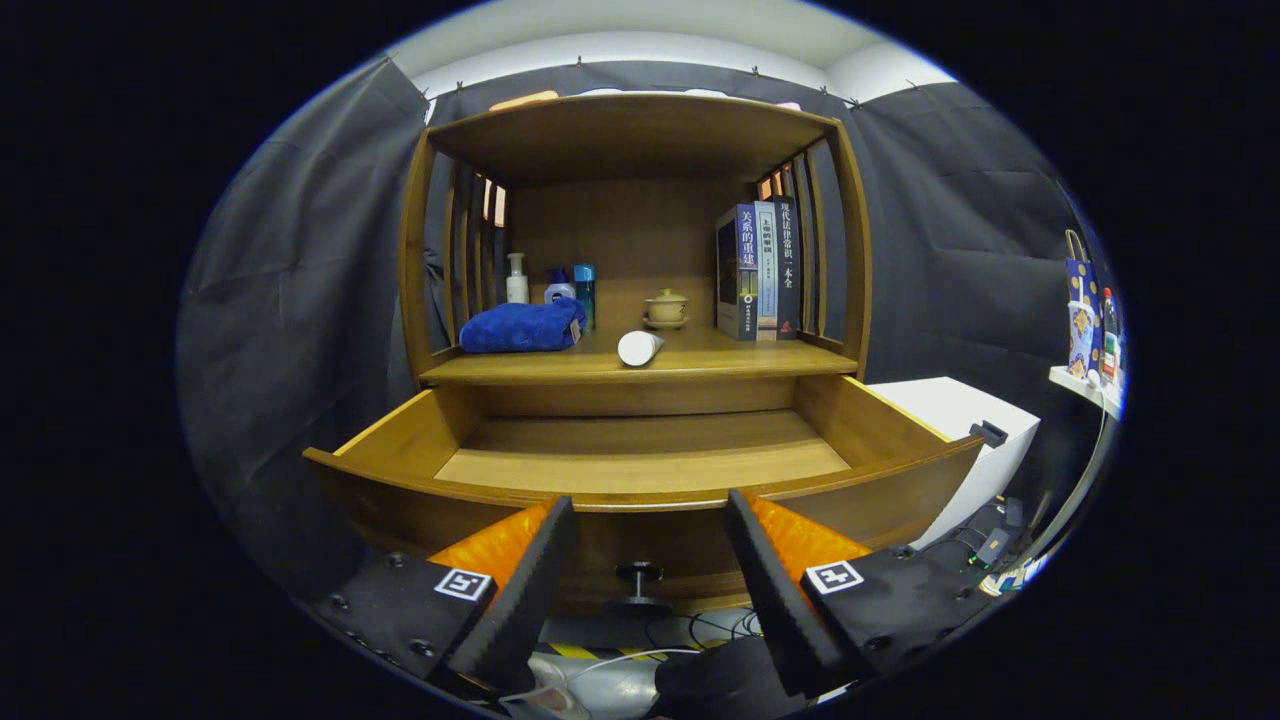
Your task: Pull open the drawer, take out the items inside it, and place them on the countertop above the cabinet.
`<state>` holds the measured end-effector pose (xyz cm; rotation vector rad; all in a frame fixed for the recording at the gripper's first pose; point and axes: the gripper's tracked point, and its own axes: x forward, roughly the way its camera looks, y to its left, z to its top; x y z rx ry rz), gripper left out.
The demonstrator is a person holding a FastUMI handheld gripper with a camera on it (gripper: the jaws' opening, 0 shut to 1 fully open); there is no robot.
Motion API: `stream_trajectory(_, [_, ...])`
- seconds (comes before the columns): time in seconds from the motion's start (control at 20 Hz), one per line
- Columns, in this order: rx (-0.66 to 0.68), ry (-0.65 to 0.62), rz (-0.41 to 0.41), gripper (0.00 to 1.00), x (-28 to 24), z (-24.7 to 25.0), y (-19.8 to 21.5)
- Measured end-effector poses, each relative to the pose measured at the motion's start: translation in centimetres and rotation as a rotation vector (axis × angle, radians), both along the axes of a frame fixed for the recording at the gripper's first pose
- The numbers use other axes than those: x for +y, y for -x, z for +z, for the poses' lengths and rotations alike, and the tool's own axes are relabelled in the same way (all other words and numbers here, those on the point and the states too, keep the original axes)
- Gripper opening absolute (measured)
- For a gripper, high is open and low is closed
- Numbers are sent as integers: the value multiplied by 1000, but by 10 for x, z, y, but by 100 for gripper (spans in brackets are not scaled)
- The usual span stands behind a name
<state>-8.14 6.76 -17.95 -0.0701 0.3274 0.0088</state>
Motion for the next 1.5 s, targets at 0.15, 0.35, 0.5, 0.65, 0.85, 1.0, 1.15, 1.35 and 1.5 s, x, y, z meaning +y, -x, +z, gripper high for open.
stream_trajectory(0.15, [-4, 16, 11, 98, 2, -3, -3])
stream_trajectory(0.35, [2, -21, 13, 98, 0, -5, -15])
stream_trajectory(0.5, [-3, -16, 15, 98, 1, -5, -29])
stream_trajectory(0.65, [3, -26, 12, 98, 3, -7, -48])
stream_trajectory(0.85, [51, -28, -19, 99, 1, -25, -67])
stream_trajectory(1.0, [255, -148, -33, 95, 4, -94, -62])
stream_trajectory(1.15, [197, -56, -3, 92, 2, -94, -82])
stream_trajectory(1.35, [226, -94, -6, 90, 7, -97, -96])
stream_trajectory(1.5, [227, -85, -8, 90, 6, -101, -119])
